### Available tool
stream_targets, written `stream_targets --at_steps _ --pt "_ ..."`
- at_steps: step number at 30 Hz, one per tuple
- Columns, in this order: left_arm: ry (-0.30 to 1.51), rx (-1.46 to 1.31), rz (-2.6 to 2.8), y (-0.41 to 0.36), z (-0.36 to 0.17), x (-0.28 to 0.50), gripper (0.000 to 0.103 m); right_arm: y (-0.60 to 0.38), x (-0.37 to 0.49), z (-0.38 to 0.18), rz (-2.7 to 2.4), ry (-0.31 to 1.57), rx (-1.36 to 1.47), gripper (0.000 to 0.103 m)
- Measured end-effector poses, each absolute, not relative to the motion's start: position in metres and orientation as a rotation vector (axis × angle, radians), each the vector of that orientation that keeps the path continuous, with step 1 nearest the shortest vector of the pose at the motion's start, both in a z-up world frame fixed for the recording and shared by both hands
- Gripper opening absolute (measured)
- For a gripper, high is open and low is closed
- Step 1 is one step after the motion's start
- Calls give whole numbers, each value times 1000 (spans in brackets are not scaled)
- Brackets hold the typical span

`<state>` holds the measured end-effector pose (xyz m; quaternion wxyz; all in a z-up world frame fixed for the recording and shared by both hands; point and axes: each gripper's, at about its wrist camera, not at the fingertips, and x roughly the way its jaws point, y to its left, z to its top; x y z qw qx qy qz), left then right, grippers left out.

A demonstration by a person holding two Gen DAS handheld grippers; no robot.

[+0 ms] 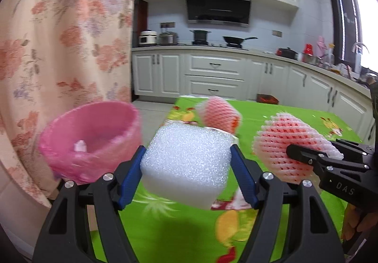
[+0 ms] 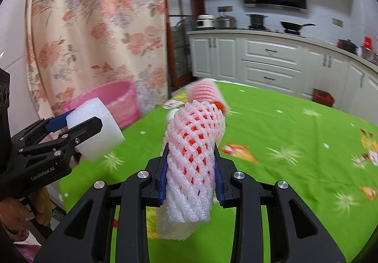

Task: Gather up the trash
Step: 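Carry the foam net and foam block over the pink bin and open both tools, then move both tools back toward the remaining items on the table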

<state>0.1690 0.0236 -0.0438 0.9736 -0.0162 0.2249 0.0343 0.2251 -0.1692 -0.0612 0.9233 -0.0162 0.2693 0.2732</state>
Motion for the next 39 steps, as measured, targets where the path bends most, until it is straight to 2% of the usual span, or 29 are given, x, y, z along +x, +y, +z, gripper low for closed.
stream_targets --at_steps 13,29,30,32,34,37,39 --pt "392 -60 269 138 -7 185 69 -46 266 -27 802 482 -80 32" --pt "431 -121 387 236 -15 235 71 59 321 -19 919 475 -105 36" --pt "435 -119 390 238 -17 238 72 63 325 -21 922 481 -104 38" --pt "448 -114 409 243 -22 243 76 67 330 -25 933 496 -97 50" --pt "455 -127 431 249 -26 246 83 70 334 -29 946 504 -91 72" --pt "440 -155 479 253 -27 242 94 64 335 -31 944 504 -78 72" --pt "442 -170 502 254 -29 238 95 56 334 -32 929 505 -66 72"
